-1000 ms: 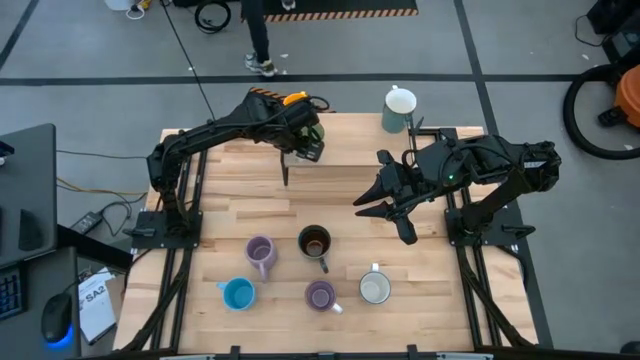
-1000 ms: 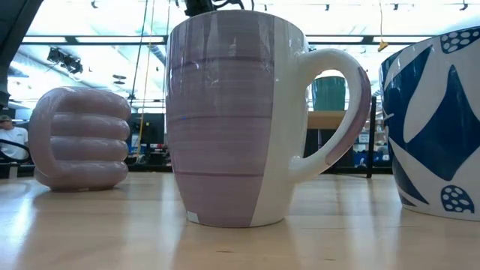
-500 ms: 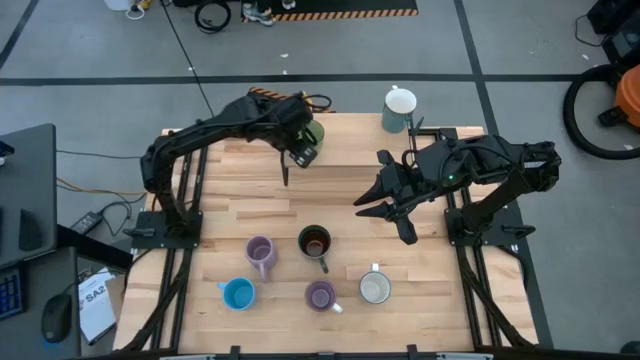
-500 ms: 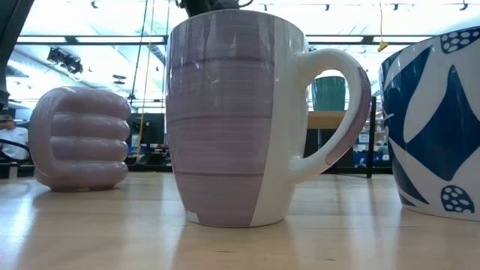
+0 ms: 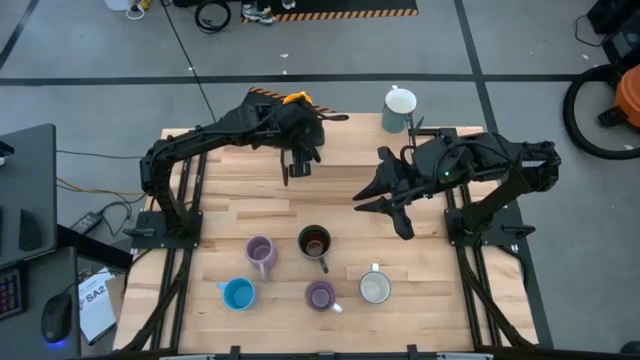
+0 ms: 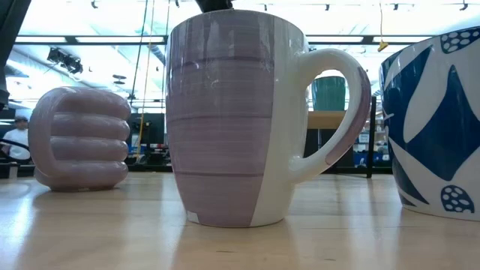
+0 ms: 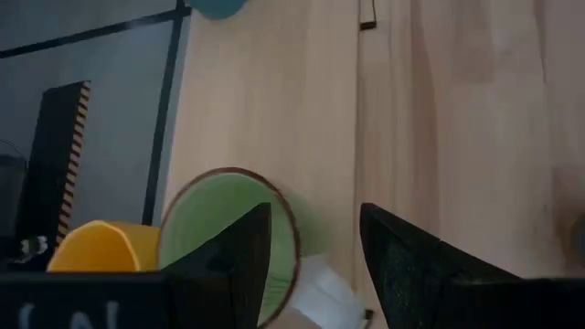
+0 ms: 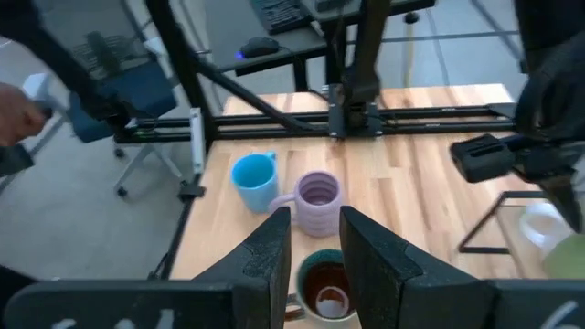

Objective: Place coffee mugs
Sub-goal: Put the green and white mug on the shelf

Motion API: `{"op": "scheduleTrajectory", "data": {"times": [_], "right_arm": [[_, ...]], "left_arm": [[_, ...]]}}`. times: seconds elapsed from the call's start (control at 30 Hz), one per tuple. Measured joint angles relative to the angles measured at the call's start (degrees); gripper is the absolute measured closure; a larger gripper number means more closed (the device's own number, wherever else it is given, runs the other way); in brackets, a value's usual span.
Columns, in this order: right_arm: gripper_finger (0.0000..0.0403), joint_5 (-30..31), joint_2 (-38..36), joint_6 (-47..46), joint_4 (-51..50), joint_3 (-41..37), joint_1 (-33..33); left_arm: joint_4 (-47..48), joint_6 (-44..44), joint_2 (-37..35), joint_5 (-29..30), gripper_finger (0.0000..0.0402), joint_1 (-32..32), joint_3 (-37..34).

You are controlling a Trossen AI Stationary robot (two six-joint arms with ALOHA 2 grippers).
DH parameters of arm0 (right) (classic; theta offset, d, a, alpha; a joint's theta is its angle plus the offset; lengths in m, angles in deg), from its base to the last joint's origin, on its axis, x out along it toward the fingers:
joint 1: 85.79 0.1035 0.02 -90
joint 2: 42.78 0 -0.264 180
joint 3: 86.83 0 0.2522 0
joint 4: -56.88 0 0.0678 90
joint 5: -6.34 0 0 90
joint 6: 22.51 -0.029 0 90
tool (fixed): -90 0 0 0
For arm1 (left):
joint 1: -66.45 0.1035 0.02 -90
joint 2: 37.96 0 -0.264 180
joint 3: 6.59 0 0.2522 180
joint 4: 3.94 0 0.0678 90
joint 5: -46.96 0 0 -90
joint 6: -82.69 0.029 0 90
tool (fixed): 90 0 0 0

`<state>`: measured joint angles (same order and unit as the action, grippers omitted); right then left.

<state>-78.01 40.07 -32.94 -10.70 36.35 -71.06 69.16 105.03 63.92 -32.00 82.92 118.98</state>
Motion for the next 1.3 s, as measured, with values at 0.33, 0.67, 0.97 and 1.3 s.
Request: {"op": "scheduleTrajectory", "data": {"times": [0.33, 0.67, 0.97, 1.3], "right_arm": [[0.0301, 3.3, 0.0, -1.0, 0.5, 0.0, -1.6], [0.0301, 3.7, 0.0, -1.4, 1.4, 0.0, -2.5], [0.0301, 3.7, 0.0, -1.5, 1.7, 0.0, -2.5], [0.0301, 3.7, 0.0, -1.5, 1.7, 0.0, -2.5]], "left_arm": [[0.3, -1.3, 2.1, -9.2, 0.0237, 6.0, -0.1], [1.4, 1.2, 2.4, -12.8, 0.0246, 6.4, 0.0], [3.4, 1.3, 5.0, -11.9, 0.0247, 6.8, -0.2], [5.5, 0.9, 6.3, -10.2, 0.0255, 7.0, -0.2]]}}
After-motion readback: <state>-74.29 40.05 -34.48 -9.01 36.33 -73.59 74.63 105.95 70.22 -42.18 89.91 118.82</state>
